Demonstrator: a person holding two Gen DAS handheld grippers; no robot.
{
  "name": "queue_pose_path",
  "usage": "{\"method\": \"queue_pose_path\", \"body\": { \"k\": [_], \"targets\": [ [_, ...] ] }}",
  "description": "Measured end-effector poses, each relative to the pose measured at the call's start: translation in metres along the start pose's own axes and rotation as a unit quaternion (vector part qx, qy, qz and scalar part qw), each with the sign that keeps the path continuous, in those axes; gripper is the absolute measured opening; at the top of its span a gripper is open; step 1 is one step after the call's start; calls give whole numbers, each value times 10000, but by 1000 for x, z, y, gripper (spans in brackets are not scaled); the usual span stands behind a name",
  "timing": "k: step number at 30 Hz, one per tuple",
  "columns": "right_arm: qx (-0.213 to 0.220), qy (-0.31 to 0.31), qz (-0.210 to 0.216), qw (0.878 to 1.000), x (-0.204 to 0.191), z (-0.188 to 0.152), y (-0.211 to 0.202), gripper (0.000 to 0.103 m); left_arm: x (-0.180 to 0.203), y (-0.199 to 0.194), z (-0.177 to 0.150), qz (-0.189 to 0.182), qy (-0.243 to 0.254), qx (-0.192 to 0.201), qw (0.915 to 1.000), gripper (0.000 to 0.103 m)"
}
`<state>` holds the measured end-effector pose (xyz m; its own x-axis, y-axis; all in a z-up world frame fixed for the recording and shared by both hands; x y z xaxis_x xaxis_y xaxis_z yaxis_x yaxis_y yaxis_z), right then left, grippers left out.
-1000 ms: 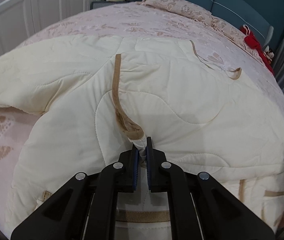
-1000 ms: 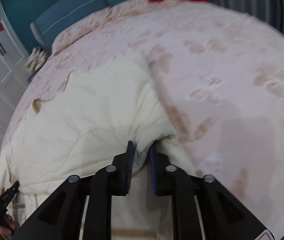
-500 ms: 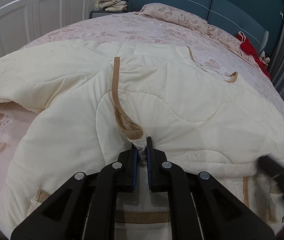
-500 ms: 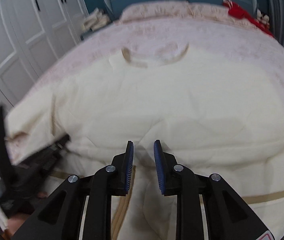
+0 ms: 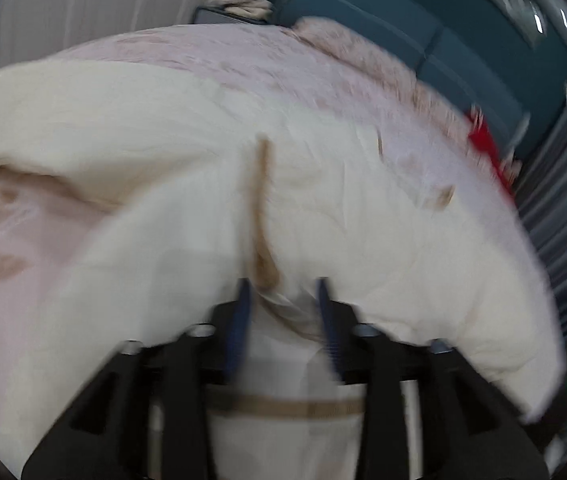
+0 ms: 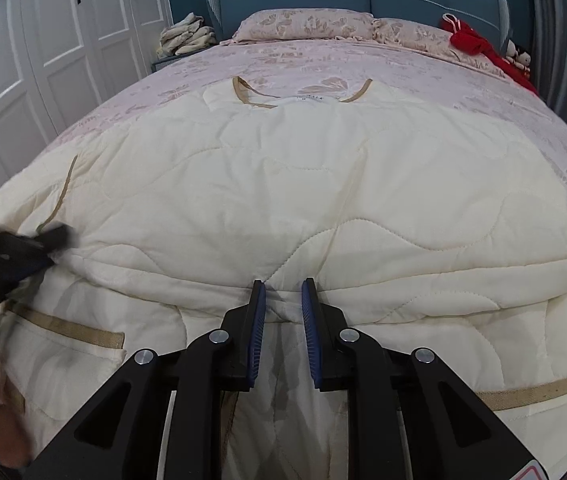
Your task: Fold large clothes
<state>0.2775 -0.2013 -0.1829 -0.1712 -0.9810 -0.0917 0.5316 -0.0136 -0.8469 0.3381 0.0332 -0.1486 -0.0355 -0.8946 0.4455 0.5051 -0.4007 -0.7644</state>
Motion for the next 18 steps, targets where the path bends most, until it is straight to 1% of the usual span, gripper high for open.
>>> {"method": "queue_pose_path", "body": {
  "k": [1,2,4,5,8,9,11,13,14,16,17,18],
  "targets": [
    [10,32,53,10000,1,0,0,17,-15,-20,6,-85,-180,158,9997,56],
    [13,50,80,10000,2,1,0,17,-35,-41,15,-87,-340,363,9987,64],
    [26,36,54,10000,1,1,-1,17,-75,-71,31,113,-607,627,9961,72],
    [37,19,32,10000,0,1,-1,17,-111,-90,44,300,-870,750,9929,73],
    [54,21,31,10000,0,1,-1,17,-199,-117,68,694,-1638,856,9803,73],
    [58,30,43,10000,0,1,-1,17,-238,-127,75,831,-2023,887,9718,73],
    [68,47,52,10000,0,1,-1,17,-304,-143,84,991,-2738,1009,9513,72],
    [81,40,23,10000,-1,1,-1,17,-342,-147,89,1000,-3139,1042,9384,70],
    [88,29,-3,10000,-2,1,0,17,-357,-146,91,953,-3318,1014,9330,67],
    [100,5,-46,9999,-3,1,0,17,-370,-141,96,798,-3458,1003,9295,64],
    [105,4,-52,9999,-3,1,0,17,-371,-138,100,814,-3450,1045,9292,56],
    [110,8,-49,9999,-3,1,0,17,-371,-135,105,812,-3410,1038,9308,50]
  ]
}}
Point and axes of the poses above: each gripper's, at about its wrist camera, not at the fingertips, and y roughly the way its jaws point, x to its right, z to its top, the point moved 5 cm from there along y, roughly the way its jaws point, and after that the axes turned 9 degrees about -x, right-handed, at the moved point
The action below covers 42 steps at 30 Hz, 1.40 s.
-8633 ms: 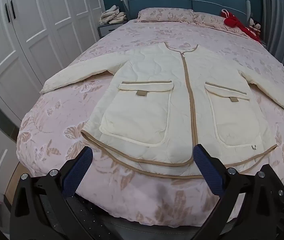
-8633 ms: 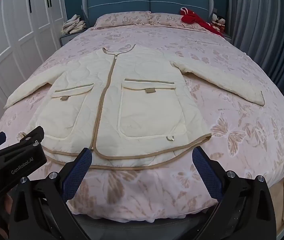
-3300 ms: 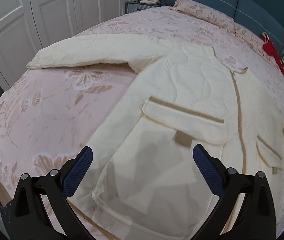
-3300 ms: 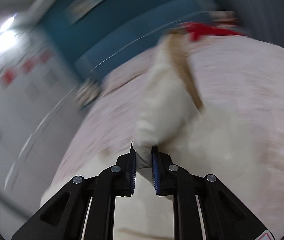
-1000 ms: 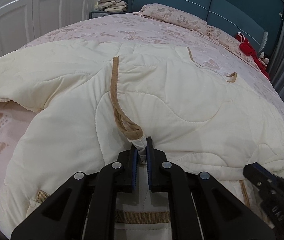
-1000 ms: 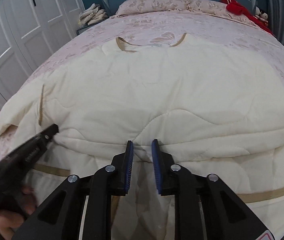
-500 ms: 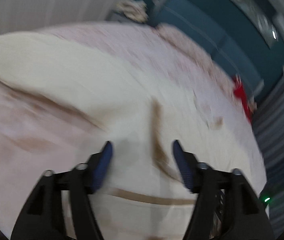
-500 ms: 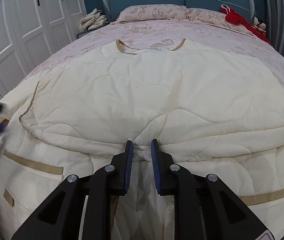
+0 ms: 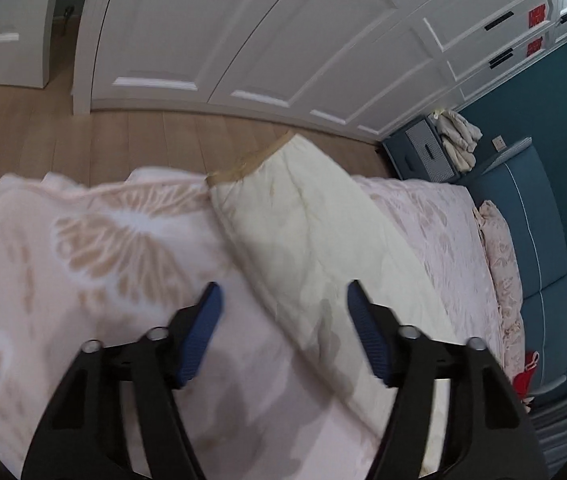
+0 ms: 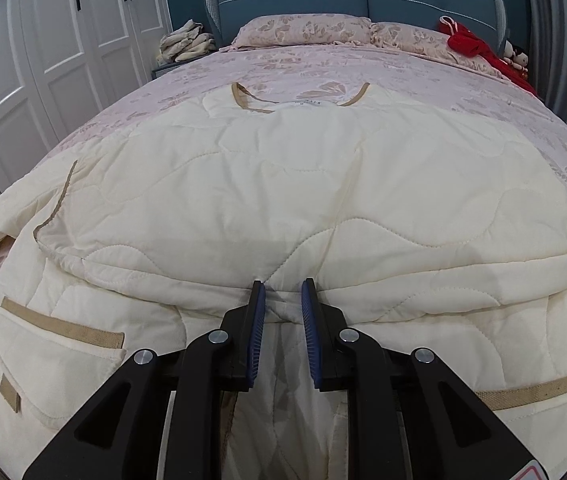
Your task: Fold large clothes
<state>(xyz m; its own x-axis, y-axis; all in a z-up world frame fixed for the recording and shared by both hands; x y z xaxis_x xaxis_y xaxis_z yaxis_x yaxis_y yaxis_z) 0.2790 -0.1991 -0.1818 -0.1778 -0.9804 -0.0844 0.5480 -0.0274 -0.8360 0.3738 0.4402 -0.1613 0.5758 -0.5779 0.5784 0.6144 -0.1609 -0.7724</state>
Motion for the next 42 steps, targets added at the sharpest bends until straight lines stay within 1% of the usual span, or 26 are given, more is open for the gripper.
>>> {"method": "queue_pose_path", "body": {
  "k": [2,4,6,9,12,13,14,15,16,17,18,19,20,21,22,23,25,26,27,28,29,30,32,35,38,42],
  "targets": [
    [10,11,12,10000,0,0,0,17,11,10,2,0,22,-195,9998,12],
    [20,15,10,10000,0,0,1,17,29,8,4,-92,131,-190,9997,8],
    [35,21,9,10000,-1,0,1,17,65,-7,-1,-213,578,-54,9981,6],
    [38,53,55,10000,1,0,0,17,152,-41,-25,-547,1565,126,9861,6],
    [25,96,86,9999,2,2,-4,17,255,-82,-88,-1172,2567,158,9592,6],
    [55,139,40,9999,2,3,-11,18,289,-93,-117,-1404,2889,94,9470,6],
    [108,204,-50,9997,3,4,-20,25,321,-103,-153,-1634,3210,-39,9329,6],
    [262,332,-126,9990,6,2,-39,36,342,-107,-181,-1774,3433,-161,9222,6],
    [406,406,-46,9983,8,-2,-55,43,366,-111,-221,-1948,3712,-358,9072,6],
    [556,470,111,9973,10,-8,-75,57,379,-114,-248,-2034,3888,-513,8971,7],
    [635,493,192,9966,13,-14,-88,63,396,-112,-295,-2104,4173,-764,8808,8],
    [696,490,195,9962,19,-25,-107,64,406,-108,-333,-2156,4371,-965,8679,12],
    [682,464,132,9965,25,-35,-121,65,410,-100,-372,-2178,4531,-1188,8562,29],
    [611,428,81,9972,33,-45,-133,67,409,-92,-397,-2178,4586,-1357,8508,42],
    [524,429,29,9977,41,-54,-141,67,404,-85,-420,-2201,4575,-1526,8479,67],
    [460,463,-20,9979,49,-61,-149,68,392,-70,-448,-2192,4452,-1768,8500,78],
    [346,586,-58,9977,68,-71,-160,71,368,-51,-471,-2105,4216,-2064,8575,78],
    [281,677,-52,9973,78,-75,-163,72,359,-45,-473,-2060,4133,-2171,8600,78],
    [205,812,-30,9965,90,-76,-165,72,347,-35,-473,-1979,3962,-2316,8661,78],
    [173,899,3,9958,96,-76,-163,72,336,-29,-465,-1912,3806,-2352,8737,78],
    [155,1016,59,9947,104,-73,-161,72,321,-22,-448,-1795,3569,-2323,8868,78],
    [145,1142,103,9933,111,-69,-158,72,312,-18,-434,-1725,3408,-2289,8954,78],
    [96,1346,181,9907,122,-56,-146,72,290,-5,-382,-1556,2884,-2187,9191,78],
    [131,1666,466,9848,136,-26,-127,72,256,3,-325,-1390,2170,-1988,9455,78],
    [174,1841,491,9815,143,3,-104,72,237,18,-291,-1359,1615,-1990,9570,78],
    [114,2119,517,9759,154,29,-74,72,218,34,-276,-1541,903,-2145,9603,78]
  ]
}}
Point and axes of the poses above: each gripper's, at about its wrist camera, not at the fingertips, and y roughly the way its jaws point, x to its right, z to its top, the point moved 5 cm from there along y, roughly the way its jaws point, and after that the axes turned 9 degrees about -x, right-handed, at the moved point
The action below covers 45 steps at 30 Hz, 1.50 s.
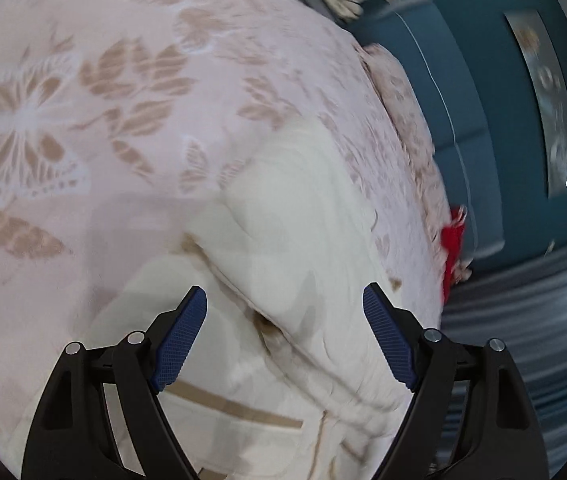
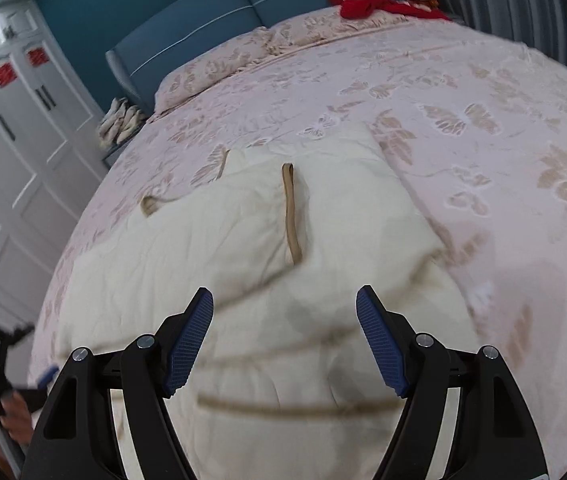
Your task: Fold large clothes
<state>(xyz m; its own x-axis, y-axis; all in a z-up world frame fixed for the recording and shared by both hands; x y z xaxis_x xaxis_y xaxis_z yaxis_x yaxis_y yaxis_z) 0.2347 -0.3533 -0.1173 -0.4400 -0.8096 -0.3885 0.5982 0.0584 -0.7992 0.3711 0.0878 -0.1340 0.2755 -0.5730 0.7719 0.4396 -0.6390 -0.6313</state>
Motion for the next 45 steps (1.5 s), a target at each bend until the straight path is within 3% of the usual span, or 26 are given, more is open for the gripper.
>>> {"method": "queue_pose_path", "body": {
  "k": [7,8,10,12,13,14,15,18,20,21,24,28,35,37,41,42,45],
  "targets": [
    [-180,568,166,9981,6,20,35,72,-26,7,9,-485,-689,-6,9964,75],
    [-194,606,205,9978,5,21,38,67,-27,9,12,-533,-751,-2,9957,74],
    [-253,622,333,9972,0,23,43,46,-27,11,18,-609,-871,0,9943,69],
    [-372,594,422,9966,-7,25,47,17,-27,14,23,-666,-966,-49,9931,55],
    [-361,519,499,9968,-14,30,45,13,-27,15,25,-640,-985,-58,9931,41],
    [-272,458,559,9970,-19,34,38,12,-23,15,27,-546,-934,-62,9941,19],
    [-27,351,611,9975,-26,41,22,11,-20,15,30,-481,-850,-50,9952,12],
    [741,-156,617,9952,-44,52,-34,11,-1,-1,28,-196,-235,212,9993,9],
    [946,-367,504,9936,-42,46,-52,11,11,-8,20,45,280,388,9988,9],
    [915,-446,374,9941,-40,43,-50,11,16,-7,15,332,591,492,9965,9],
    [275,-554,-316,9976,-17,21,-6,10,13,13,-1,1161,1146,526,9852,8],
    [-191,-402,-506,9977,7,3,32,10,-6,33,-9,1633,1363,453,9761,8],
    [-394,-484,-601,9962,10,-1,49,12,-10,47,-20,2243,2042,582,9511,10],
    [-373,-427,-648,9963,11,-2,36,19,-3,41,-23,2454,2240,651,9409,13],
    [354,-368,-969,9940,8,0,-26,41,21,1,-33,2593,2622,965,9245,21],
    [595,-387,-1025,9922,4,0,-42,44,32,-16,-37,2633,2749,1183,9171,23],
    [668,-676,-713,9929,-26,4,-50,44,64,-33,-42,2515,3094,1476,9051,29]
  ]
}}
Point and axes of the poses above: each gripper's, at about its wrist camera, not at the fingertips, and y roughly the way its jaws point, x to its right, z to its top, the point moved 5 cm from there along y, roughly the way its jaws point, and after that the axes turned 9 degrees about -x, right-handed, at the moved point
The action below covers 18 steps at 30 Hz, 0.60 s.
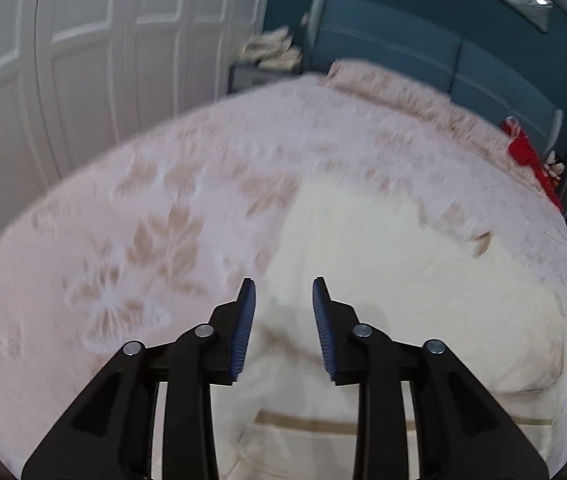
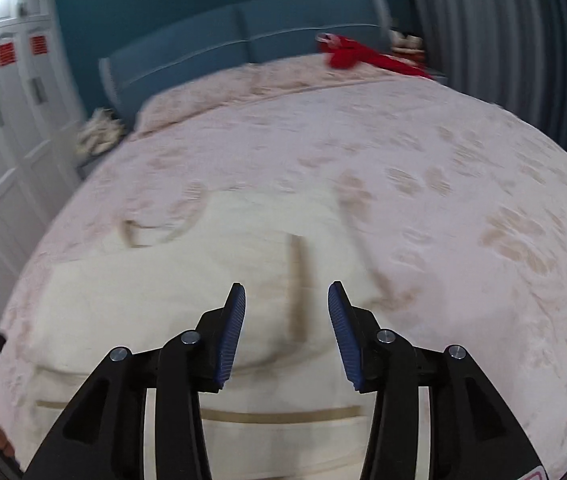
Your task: Fold large clothes
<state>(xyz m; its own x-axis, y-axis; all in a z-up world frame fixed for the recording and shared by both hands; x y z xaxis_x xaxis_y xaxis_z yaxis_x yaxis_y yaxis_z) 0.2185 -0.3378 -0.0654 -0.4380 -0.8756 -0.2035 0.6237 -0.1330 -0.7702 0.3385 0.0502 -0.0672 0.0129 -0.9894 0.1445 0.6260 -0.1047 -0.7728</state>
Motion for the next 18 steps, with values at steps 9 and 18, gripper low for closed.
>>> {"method": "queue_pose_path", "body": {
  "k": [9,18],
  "targets": [
    [-706,-1394,306,9872,-118,-20,73,39,88,65,-12,-86,849,-677,9940,29],
    [-918,-1675,70,9816,-112,-62,112,35,88,101,-49,170,1139,-811,9900,29]
  ]
}}
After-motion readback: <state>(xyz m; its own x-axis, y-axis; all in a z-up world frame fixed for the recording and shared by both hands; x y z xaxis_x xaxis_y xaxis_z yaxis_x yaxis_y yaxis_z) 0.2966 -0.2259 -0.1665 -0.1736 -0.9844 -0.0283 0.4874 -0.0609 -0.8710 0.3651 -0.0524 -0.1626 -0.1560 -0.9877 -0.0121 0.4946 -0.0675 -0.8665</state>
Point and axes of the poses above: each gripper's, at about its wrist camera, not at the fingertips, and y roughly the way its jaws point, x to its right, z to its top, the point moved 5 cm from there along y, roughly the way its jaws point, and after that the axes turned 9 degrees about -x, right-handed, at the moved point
